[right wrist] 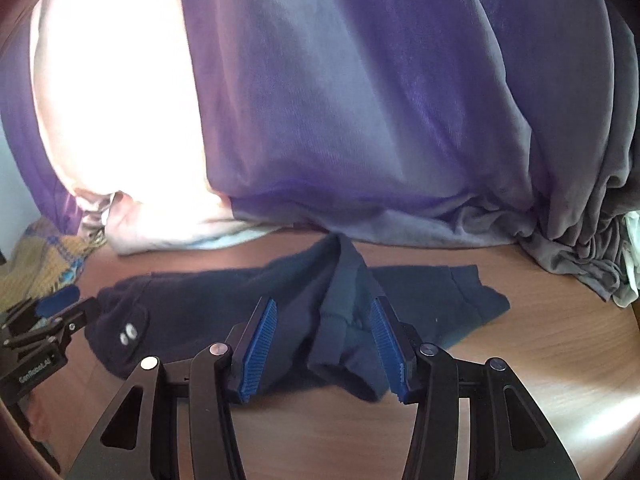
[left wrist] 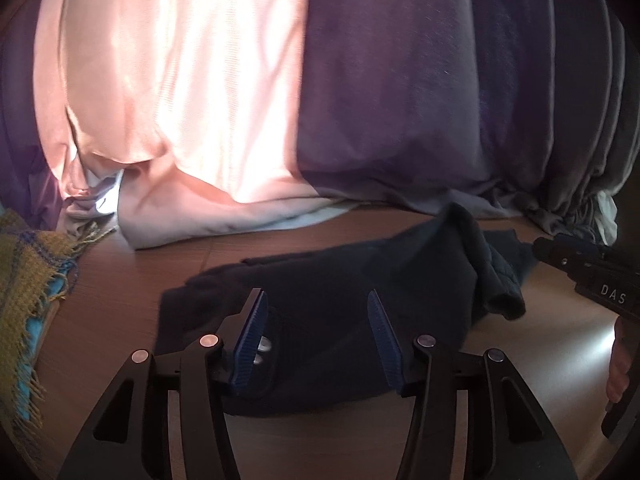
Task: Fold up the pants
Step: 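Open both grippers to release the folded waistband onto the pants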
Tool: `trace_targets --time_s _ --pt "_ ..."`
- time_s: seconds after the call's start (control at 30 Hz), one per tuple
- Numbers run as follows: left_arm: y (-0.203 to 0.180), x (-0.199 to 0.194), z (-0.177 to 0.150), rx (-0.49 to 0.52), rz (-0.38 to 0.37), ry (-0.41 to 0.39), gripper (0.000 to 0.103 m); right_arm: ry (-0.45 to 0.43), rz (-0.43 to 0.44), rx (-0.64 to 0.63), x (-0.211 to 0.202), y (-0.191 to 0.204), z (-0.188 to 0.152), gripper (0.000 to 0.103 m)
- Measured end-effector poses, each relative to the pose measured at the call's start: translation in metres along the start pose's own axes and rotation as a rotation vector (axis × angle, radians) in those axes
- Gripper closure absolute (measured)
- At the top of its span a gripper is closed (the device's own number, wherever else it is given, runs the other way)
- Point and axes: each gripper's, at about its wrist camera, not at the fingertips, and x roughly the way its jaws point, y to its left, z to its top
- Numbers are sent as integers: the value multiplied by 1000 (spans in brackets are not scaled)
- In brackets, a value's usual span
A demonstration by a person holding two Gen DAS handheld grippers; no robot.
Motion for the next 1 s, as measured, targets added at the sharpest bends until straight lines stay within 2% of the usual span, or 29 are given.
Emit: trace_targets --time_s 0.13,0.4,0.63,1.0 --pt "-16 8 -10 2 -22 3 52 21 38 -39 4 -6 -14 53" --pt "-50 38 -24 14 -53 70 51 53 92 -149 26 -7 -37 53" --pt "-66 57 -30 27 -61 111 51 70 62 -271 46 -7 -48 53" --pt "-66 78 -34 48 -38 159 51 83 -18 -406 68 -7 -59 53"
